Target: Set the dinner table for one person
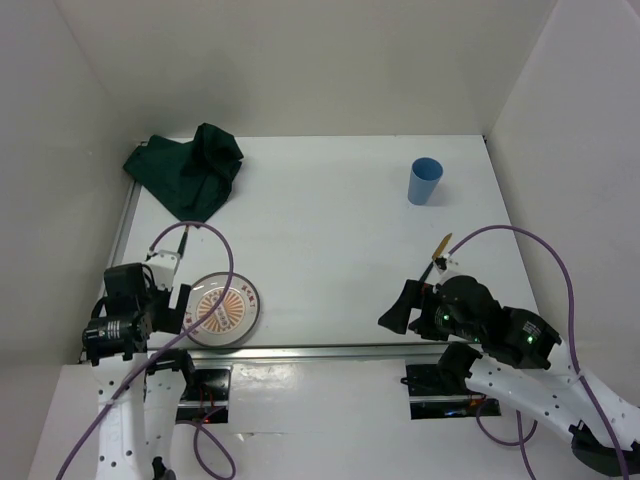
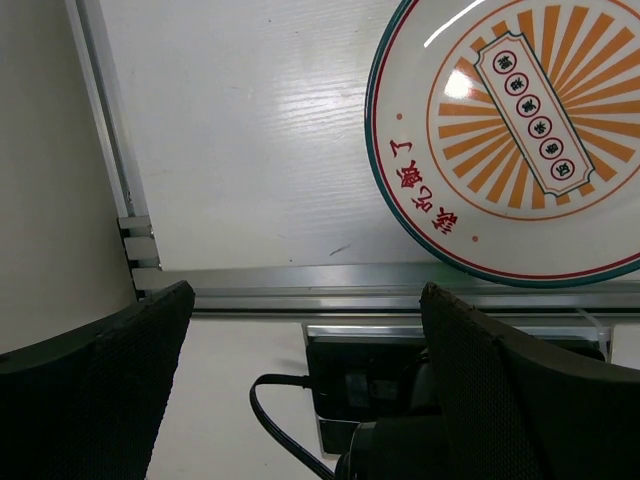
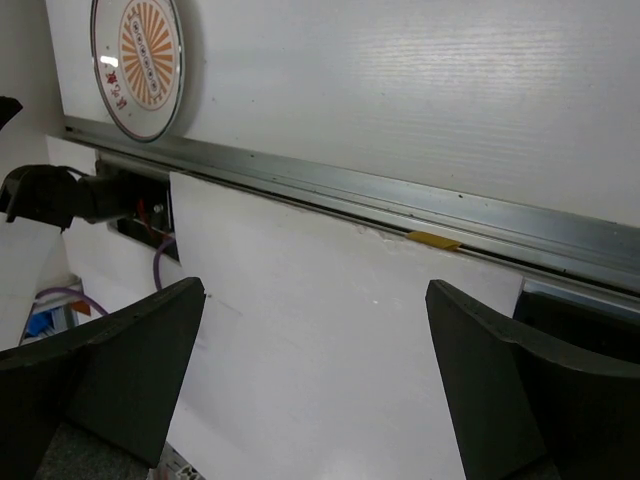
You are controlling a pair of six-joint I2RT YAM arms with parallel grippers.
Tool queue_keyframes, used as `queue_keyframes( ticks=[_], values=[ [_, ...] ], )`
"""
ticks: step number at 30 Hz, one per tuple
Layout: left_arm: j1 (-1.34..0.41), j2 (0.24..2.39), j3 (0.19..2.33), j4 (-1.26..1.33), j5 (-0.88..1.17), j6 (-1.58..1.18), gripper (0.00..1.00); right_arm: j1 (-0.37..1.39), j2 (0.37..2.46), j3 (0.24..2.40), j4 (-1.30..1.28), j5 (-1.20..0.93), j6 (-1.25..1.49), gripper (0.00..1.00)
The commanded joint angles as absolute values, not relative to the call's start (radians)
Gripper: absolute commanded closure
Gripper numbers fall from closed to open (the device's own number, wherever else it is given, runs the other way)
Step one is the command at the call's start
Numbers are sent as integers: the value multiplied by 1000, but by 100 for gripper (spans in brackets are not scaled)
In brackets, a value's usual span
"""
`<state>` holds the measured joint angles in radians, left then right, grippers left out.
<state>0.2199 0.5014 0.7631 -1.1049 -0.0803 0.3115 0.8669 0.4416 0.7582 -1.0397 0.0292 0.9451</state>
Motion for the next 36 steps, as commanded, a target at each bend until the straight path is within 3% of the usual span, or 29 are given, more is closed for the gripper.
queue_keyframes(
  ticks=[1,6,9,13,14,17,19,24,28,36],
  values=[
    [224,518,758,-1075,-72,311,0,871,451,756,-1015,41,933,0],
    [224,566,827,-1039,-98,350,0,871,472,776,-968,83,911,0],
    [224,716,1007,-1026,-45,377,0,871,509,804,-916,92,911,0],
    [224,1062,1416,-1051,44,390,0,871,609,905,-804,138,833,0],
    [224,1137,1603,-1064,44,370,0,871,679,958,-770,155,792,0],
    [136,1388,1870,-1046,-26,351,0,871,863,1047,-750,230,715,0],
    [74,1486,1957,-1002,-112,351,0,871,966,1152,-750,255,626,0],
    [-17,1818,2231,-950,-89,377,0,871,1208,1269,-617,310,459,0],
    [-49,1943,2246,-720,-216,353,0,861,1325,1278,-460,272,306,0],
    [-49,2135,2267,-489,-212,385,0,787,1580,1351,-364,-7,281,0]
  ],
)
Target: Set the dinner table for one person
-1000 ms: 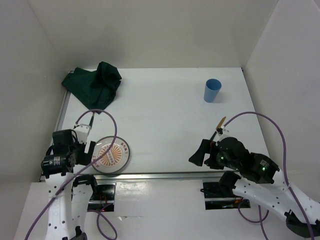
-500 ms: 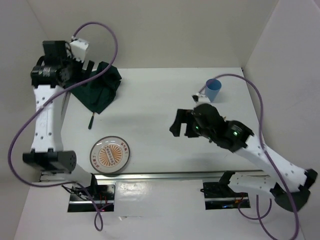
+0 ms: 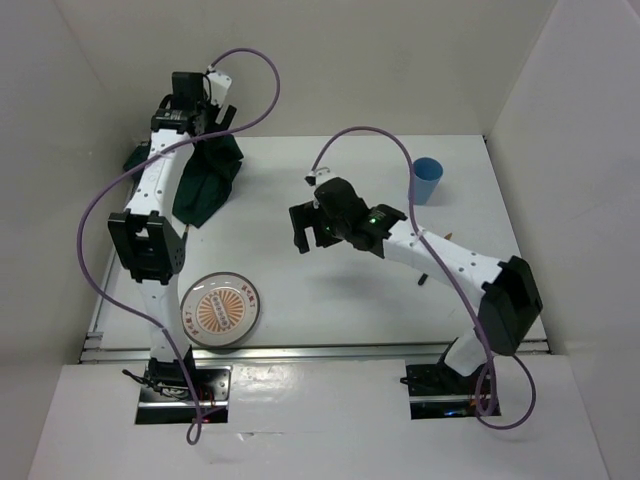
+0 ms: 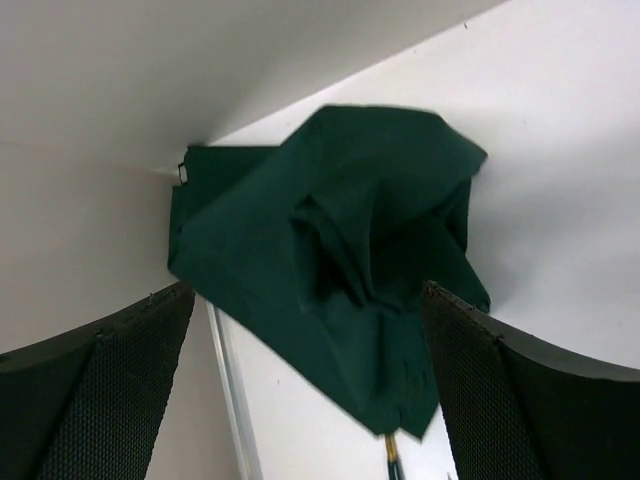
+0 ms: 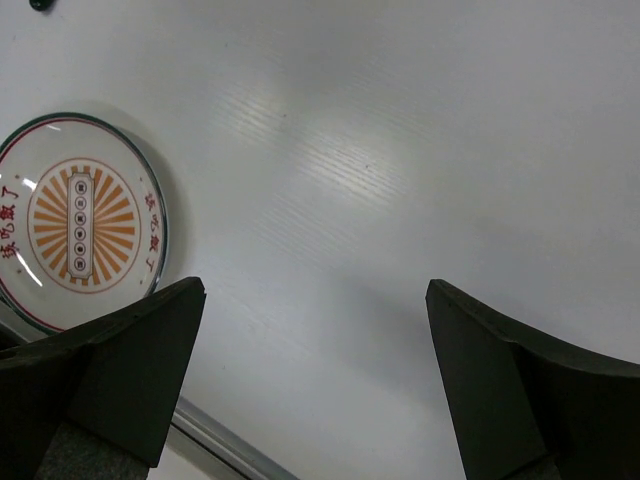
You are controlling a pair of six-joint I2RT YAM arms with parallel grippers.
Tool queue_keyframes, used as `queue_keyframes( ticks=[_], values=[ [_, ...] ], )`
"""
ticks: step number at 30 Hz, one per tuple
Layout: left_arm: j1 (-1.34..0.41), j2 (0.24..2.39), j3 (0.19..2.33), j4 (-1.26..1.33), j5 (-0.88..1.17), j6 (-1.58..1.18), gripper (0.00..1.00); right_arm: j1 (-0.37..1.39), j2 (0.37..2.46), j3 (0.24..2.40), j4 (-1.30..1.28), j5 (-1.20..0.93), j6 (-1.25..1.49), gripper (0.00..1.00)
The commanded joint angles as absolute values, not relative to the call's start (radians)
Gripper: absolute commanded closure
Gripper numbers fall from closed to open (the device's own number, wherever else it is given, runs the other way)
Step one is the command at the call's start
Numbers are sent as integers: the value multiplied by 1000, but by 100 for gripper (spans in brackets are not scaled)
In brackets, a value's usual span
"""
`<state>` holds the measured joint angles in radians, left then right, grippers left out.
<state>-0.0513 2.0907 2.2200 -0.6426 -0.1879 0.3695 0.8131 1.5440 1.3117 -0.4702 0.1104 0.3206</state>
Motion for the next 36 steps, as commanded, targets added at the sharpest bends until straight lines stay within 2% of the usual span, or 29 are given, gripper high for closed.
queue_keyframes(
  ticks=[1,6,13,15,16,19,23,30,36],
  values=[
    [-49,2155,2267,-477,-212,376,0,776,1607,1342,-342,-32,281,0],
    [-49,2239,2278,-393,-258,336,0,776,1654,1333,-322,-95,310,0],
    [-40,2301,2307,-462,-155,327,0,776,1646,1293,-304,-80,371,0],
    [-31,2301,2307,-471,-126,327,16,776,1646,1293,-304,-69,380,0],
    [-20,2290,2307,-471,-88,316,40,776,1646,1293,-304,-69,393,0],
    [-20,2266,2298,-471,-109,302,100,776,1655,1302,-313,-69,403,0],
    [-32,2206,2298,-497,-109,331,100,776,1655,1313,-337,-69,423,0],
    [-107,1965,2350,-397,-68,405,100,741,1692,1364,-426,-67,472,0],
    [-221,1738,2330,-429,15,463,100,712,1560,1286,-387,-58,503,0]
  ],
)
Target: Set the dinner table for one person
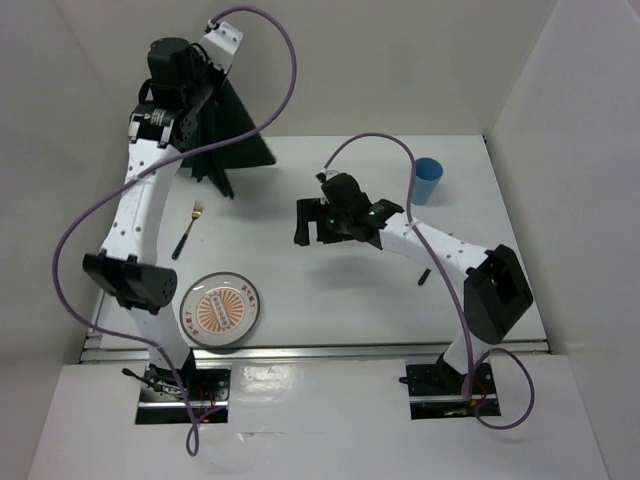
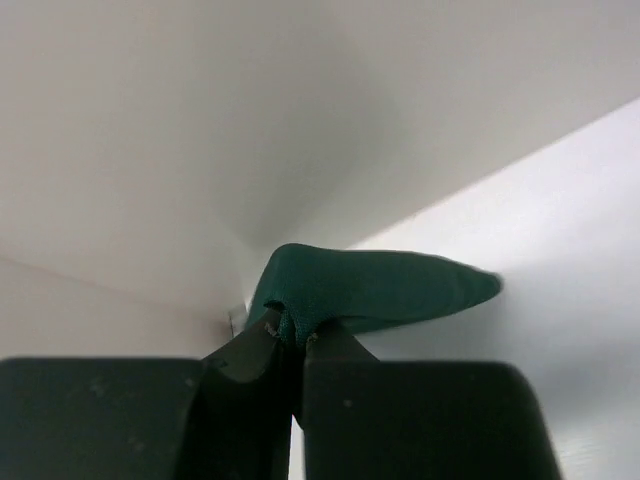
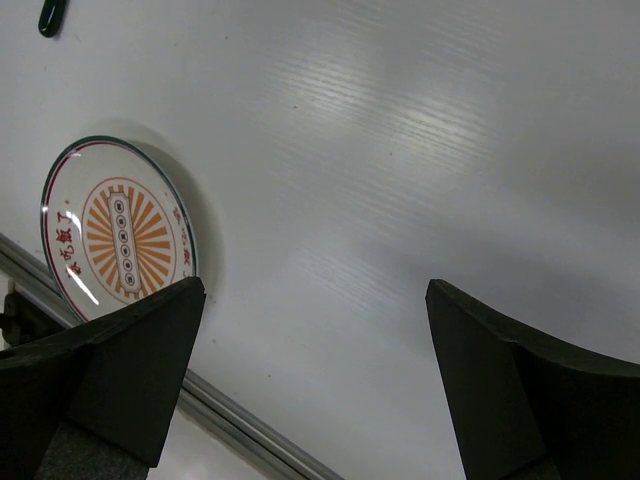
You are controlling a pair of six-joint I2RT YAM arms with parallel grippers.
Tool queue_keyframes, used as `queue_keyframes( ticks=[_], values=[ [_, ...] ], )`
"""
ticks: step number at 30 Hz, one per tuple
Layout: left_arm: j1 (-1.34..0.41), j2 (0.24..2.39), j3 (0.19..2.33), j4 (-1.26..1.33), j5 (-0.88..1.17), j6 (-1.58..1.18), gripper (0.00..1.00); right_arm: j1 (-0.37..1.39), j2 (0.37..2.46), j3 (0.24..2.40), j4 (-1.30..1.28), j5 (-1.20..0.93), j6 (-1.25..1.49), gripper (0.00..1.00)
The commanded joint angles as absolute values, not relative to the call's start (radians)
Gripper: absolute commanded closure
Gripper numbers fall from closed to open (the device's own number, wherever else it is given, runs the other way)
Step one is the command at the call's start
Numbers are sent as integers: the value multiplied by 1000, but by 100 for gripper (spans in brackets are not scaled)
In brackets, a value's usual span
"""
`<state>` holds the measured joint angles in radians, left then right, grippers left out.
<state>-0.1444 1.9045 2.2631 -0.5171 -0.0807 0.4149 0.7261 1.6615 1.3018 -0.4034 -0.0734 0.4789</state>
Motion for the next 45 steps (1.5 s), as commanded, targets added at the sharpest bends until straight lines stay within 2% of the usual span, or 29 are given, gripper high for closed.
queue_keyframes(
  ticks=[1,6,9,13,18,24,28,31,35,37,38,41,45],
  values=[
    [-235,1721,2330,-445,15,463,100,712,1545,1276,-387,-42,503,0],
    [-268,1612,2266,-508,-3,476,100,712,1459,1310,-538,103,503,0],
    [-268,1522,2056,-508,-55,511,100,712,1404,1284,-578,139,503,0],
    [-268,1437,1776,-567,55,453,100,712,1264,1171,-627,166,503,0],
    [-268,1494,1615,-650,162,325,100,712,1200,1039,-649,155,535,0],
    [-258,1630,1542,-673,149,267,100,703,1281,1011,-637,144,566,0],
    [-239,1609,1482,-651,159,267,100,703,1255,964,-638,132,586,0],
    [-239,1579,1431,-629,160,278,100,683,1232,902,-594,91,549,0],
    [-239,1560,1411,-614,160,287,100,585,1275,873,-535,-50,509,0],
    [-239,1560,1390,-604,150,287,100,482,1284,822,-476,-110,535,0],
    [-230,1549,1381,-604,150,287,100,395,1254,789,-397,-205,544,0],
    [-230,1540,1352,-595,159,287,100,284,1227,645,-246,-435,568,0],
    [-230,1531,1327,-586,160,278,100,272,1215,557,-97,-553,580,1]
  ],
)
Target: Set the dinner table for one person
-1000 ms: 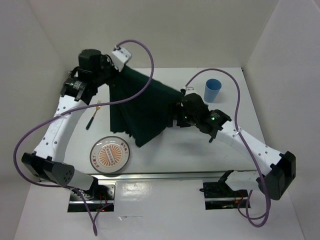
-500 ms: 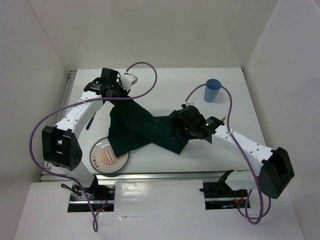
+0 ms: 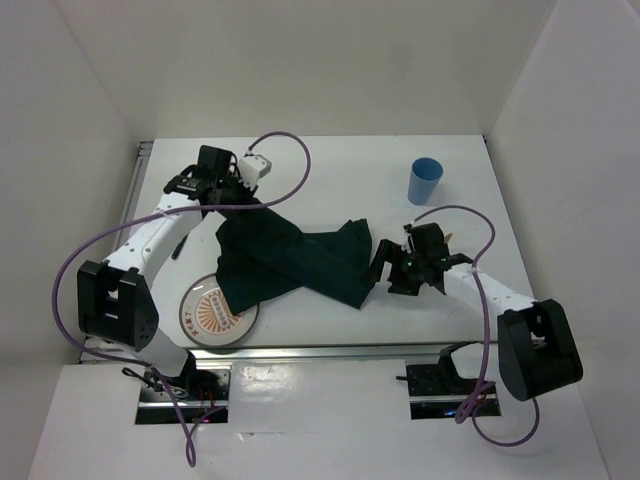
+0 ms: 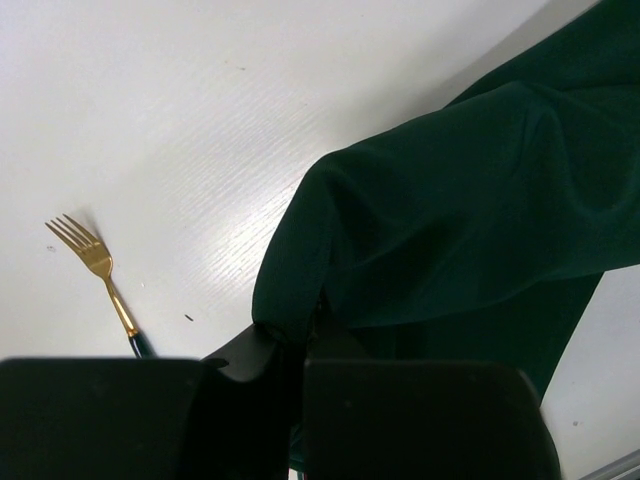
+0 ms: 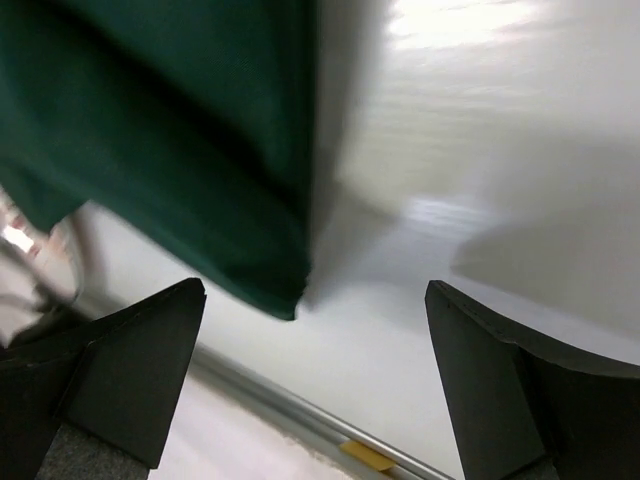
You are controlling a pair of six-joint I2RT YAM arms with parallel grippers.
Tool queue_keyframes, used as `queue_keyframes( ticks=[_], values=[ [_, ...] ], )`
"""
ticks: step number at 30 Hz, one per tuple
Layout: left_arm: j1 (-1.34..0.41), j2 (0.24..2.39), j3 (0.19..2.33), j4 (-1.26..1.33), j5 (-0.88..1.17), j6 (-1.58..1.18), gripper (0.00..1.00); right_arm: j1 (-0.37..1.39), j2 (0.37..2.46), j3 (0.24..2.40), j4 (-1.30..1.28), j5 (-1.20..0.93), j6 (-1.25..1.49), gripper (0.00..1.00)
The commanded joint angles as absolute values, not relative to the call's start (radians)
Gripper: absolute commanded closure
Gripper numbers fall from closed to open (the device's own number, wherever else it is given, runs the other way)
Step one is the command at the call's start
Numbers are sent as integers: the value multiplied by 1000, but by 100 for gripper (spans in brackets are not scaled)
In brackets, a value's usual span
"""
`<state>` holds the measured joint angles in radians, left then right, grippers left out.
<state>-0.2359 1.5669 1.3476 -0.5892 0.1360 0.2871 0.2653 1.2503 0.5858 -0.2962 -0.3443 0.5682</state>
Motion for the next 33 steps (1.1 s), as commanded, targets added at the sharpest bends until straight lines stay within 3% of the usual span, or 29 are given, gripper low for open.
queue_keyframes(
  ticks=[1,7,14,22,26,27,30,31,32,33],
  values=[
    [-230,1531,1327,-586,160,278,100,272,1203,531,-60,-572,580,1],
    [-230,1531,1327,-586,160,278,100,272,1083,440,43,-572,558,0],
    [-230,1531,1336,-595,160,268,100,272,1291,465,69,-552,577,5],
    [-230,1513,1327,-606,160,268,100,272,1319,463,73,-526,577,7],
    [-230,1513,1318,-606,150,268,100,262,1393,463,153,-624,577,28],
    [-230,1513,1318,-606,150,268,100,262,1419,475,163,-624,577,44],
    [-230,1513,1318,-615,150,278,100,262,1405,495,144,-612,577,72],
    [-230,1503,1318,-615,141,278,100,262,1391,512,121,-594,565,91],
    [-230,1503,1318,-615,141,278,100,262,1376,524,94,-577,549,100],
    [-230,1503,1318,-626,132,287,100,262,1356,543,59,-542,539,100]
  ],
)
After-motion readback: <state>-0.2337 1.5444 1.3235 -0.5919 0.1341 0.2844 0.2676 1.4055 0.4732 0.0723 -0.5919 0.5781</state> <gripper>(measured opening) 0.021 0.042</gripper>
